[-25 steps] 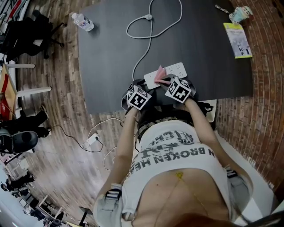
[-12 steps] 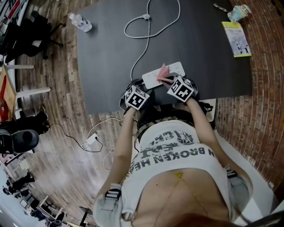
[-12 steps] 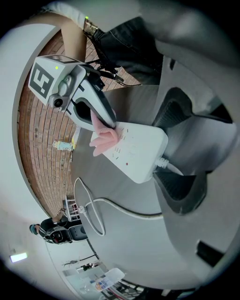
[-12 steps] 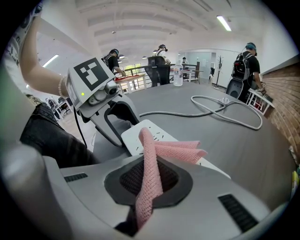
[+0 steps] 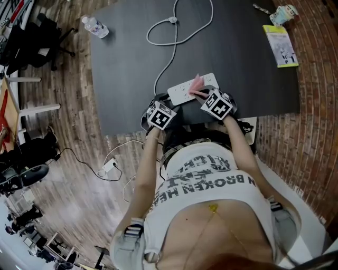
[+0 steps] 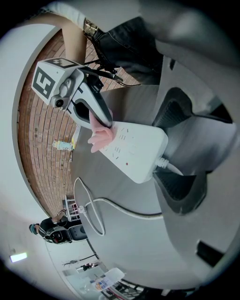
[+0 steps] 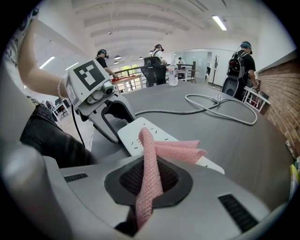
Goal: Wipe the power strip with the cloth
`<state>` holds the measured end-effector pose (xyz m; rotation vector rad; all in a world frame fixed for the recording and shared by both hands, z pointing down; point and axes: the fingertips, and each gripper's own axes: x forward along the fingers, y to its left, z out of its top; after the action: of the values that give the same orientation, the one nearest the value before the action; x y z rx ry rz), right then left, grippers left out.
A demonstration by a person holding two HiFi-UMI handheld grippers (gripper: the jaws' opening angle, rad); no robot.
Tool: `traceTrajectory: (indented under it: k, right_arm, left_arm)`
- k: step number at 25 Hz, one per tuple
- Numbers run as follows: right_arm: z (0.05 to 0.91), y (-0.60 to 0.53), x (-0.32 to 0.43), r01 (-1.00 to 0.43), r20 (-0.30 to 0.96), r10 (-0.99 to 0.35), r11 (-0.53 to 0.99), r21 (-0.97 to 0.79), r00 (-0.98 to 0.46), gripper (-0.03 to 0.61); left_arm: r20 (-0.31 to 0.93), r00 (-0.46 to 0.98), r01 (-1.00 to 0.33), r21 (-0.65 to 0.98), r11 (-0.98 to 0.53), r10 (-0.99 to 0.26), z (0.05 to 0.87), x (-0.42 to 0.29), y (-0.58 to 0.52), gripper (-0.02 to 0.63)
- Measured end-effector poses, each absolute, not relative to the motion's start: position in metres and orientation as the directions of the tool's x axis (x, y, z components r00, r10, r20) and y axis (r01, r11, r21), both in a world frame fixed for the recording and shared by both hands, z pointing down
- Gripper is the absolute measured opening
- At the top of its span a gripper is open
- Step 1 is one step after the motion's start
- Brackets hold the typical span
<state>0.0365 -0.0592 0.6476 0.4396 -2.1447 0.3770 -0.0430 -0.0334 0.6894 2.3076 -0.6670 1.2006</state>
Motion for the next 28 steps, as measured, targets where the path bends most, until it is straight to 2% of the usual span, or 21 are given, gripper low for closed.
traceTrajectory:
  k: [28]
  right_arm:
    - [0.650, -0.078, 0.092, -0.593, 0.842, -0.271, 0.802, -0.070, -0.466, 0.017]
  left_arm:
    - [0.838, 0.502, -0.606, 0.164, -0.778, -0.214, 0.690, -0.043, -0.033, 0.279]
